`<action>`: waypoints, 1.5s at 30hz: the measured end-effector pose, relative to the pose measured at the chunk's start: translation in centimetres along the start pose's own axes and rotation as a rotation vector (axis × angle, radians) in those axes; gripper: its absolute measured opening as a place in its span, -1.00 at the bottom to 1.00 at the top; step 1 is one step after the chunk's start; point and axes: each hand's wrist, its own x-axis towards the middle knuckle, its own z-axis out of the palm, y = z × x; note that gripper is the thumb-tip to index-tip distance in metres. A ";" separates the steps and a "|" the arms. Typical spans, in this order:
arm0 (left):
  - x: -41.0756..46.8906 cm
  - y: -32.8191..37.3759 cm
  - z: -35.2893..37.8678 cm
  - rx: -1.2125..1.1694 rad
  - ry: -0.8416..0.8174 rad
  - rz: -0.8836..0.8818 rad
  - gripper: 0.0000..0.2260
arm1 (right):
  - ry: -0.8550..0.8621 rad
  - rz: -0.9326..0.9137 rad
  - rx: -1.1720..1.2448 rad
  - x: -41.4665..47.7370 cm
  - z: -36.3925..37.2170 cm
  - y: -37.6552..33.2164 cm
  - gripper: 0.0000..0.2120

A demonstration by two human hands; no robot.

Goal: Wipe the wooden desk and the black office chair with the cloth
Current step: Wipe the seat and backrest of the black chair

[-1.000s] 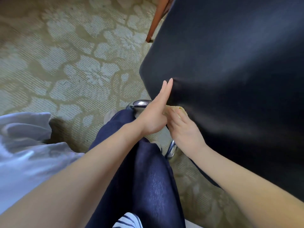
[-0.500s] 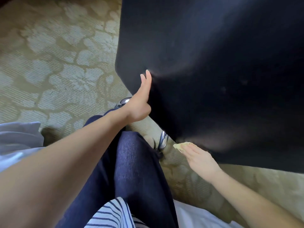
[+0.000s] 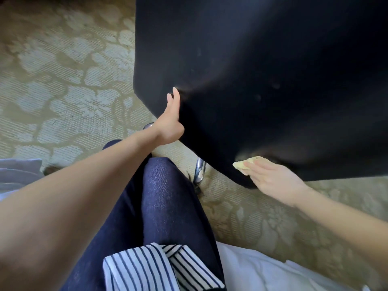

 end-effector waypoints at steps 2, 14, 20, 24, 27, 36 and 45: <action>-0.4 0.4 0.4 -0.010 0.037 0.019 -0.14 | 0.078 0.059 -0.074 0.8 -2.2 1.6 -0.70; -0.8 1.8 2.1 0.013 0.012 0.321 -0.08 | 0.589 0.333 -0.016 8.0 -6.0 4.2 -0.72; -0.5 1.0 1.9 0.165 0.028 0.301 -0.03 | 0.392 0.287 0.024 5.7 1.2 -1.4 -0.56; -0.6 0.8 2.2 0.210 0.057 0.325 -0.03 | 0.131 0.218 0.171 3.9 3.3 -3.5 -0.51; -0.5 0.5 2.3 0.220 0.079 0.322 -0.02 | 0.013 0.129 0.127 2.8 4.1 -4.1 -0.55; -1.0 1.8 2.3 0.191 0.057 0.199 -0.04 | 0.003 0.124 0.200 -2.7 3.6 -3.0 -0.70; -2.7 4.4 2.5 0.199 0.121 0.145 -0.12 | 0.469 0.323 0.128 -5.2 -3.4 2.7 -0.79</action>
